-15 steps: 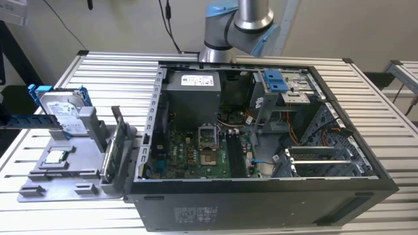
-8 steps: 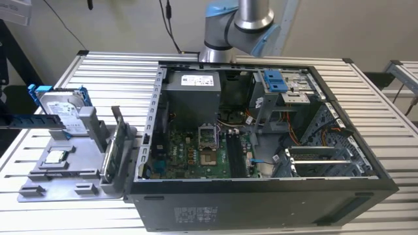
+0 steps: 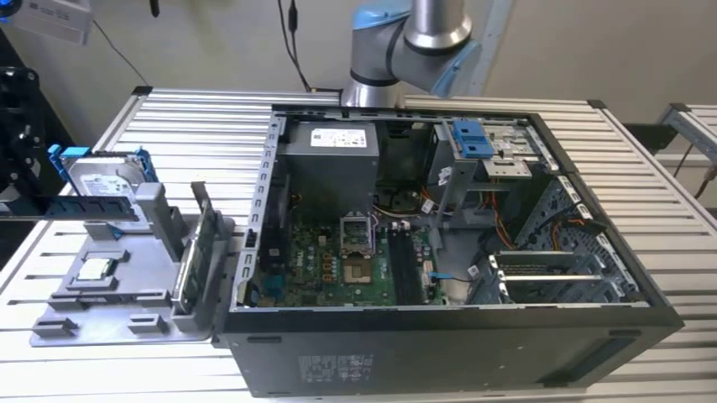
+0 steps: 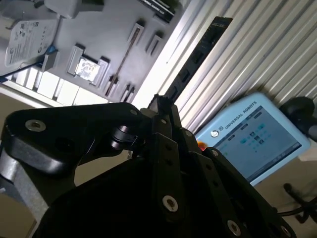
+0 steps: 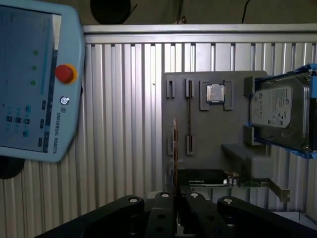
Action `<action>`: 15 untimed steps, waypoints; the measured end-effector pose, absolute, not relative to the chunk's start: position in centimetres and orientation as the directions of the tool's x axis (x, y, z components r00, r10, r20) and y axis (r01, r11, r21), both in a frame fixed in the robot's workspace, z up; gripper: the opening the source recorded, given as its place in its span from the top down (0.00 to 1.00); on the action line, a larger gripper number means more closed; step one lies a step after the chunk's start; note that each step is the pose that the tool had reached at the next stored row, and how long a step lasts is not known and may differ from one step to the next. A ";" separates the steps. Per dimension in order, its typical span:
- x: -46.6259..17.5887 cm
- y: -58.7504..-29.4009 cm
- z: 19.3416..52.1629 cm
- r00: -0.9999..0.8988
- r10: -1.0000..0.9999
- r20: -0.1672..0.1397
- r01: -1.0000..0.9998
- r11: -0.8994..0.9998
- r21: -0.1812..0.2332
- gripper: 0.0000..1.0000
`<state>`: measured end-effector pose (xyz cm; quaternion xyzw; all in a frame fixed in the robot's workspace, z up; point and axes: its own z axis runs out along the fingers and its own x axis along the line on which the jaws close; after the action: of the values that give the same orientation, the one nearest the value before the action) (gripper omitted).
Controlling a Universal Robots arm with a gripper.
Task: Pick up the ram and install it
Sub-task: 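Pick up the ram and move it above insertion slot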
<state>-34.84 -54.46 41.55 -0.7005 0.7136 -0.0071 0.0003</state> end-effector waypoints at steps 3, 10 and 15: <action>-33.8 -54.5 41.5 -0.018 -1.000 0.009 -1.000 0.018 -0.010 0.86; -31.3 -54.5 41.5 -0.018 -1.000 0.009 -1.000 0.018 -0.007 0.86; -29.5 -54.5 41.5 -0.017 -1.000 0.009 -1.000 0.017 -0.006 0.86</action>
<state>-29.54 -54.46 41.54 -0.7010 0.7131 -0.0053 -0.0012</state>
